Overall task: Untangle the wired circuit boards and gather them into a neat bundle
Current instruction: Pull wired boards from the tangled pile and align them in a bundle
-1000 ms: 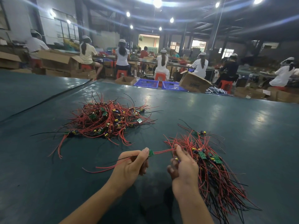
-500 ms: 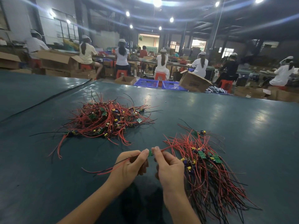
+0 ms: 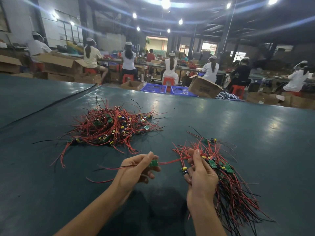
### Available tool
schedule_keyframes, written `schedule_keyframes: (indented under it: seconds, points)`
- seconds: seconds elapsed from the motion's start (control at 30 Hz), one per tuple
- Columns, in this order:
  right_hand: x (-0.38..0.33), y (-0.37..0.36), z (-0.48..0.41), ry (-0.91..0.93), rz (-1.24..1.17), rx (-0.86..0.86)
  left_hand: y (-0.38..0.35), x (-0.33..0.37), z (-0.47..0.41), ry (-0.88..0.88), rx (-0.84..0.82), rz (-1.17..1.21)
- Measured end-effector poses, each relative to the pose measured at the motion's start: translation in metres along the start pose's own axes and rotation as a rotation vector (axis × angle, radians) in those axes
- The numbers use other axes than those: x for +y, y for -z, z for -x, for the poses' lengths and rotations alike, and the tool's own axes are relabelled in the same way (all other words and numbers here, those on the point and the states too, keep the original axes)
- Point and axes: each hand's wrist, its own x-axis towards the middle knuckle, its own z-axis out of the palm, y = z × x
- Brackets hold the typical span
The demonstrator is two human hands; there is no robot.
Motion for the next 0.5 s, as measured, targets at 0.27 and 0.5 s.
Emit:
schedule_keyframes:
  seconds: [0.27,0.5]
  points:
    - [-0.001,-0.001,0.005,0.116,-0.068,-0.096,0.003,0.005,-0.005,0.14,0.206,0.403]
    - [0.013,-0.006,0.009,-0.075,0.218,-0.319,0.006,0.007,-0.007,0.224,0.017,0.311]
